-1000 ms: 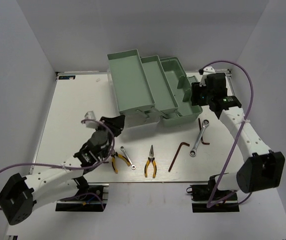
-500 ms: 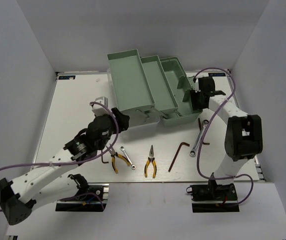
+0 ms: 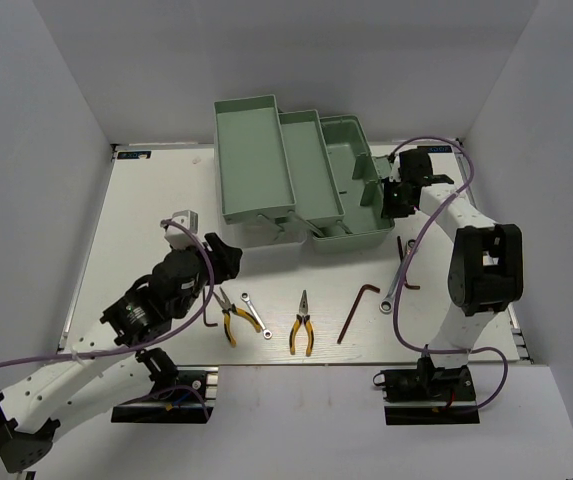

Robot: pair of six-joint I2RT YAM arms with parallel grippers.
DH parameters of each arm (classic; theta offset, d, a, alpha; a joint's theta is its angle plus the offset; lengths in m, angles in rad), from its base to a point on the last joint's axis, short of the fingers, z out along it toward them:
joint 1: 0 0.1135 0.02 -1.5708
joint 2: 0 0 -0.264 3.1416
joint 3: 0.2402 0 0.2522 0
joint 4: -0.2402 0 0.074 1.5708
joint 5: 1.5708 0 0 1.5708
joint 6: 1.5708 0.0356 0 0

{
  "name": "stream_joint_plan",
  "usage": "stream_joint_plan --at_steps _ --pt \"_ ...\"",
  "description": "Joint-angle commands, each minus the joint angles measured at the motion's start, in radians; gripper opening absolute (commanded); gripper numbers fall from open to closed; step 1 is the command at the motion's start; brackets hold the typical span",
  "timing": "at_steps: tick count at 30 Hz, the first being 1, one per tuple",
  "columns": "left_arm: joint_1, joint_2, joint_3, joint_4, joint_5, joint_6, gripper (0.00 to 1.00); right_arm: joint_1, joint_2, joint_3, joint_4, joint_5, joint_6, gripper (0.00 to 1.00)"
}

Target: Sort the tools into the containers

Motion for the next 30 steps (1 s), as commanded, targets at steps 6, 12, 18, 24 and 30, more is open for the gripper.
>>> stream_joint_plan --at_steps 6,12,18,24,30 --pt "0.001 -0.078 -0.059 -0.028 0.018 -0.058 0.66 0.021 -0.108 -0.059 -0.038 -0.031 0.253 0.00" --pt "0.001 -0.069 -0.070 -0.009 0.038 -0.069 0.66 0.034 -0.133 -0.154 -0.010 -0.066 0.296 0.00" --pt "0.001 -0.016 -0.070 -0.009 0.069 -0.043 0.65 0.031 -0.159 -0.139 -0.010 -0.100 0.215 0.62" --pt "0.001 0.029 0.002 -0.049 0.112 0.052 0.76 0.027 -0.329 -0.155 -0.008 -0.138 0.085 0.76" --pt "0.001 0.040 0.024 -0.049 0.177 0.126 0.67 0.018 -0.562 -0.300 0.102 0.067 -0.026 0.90"
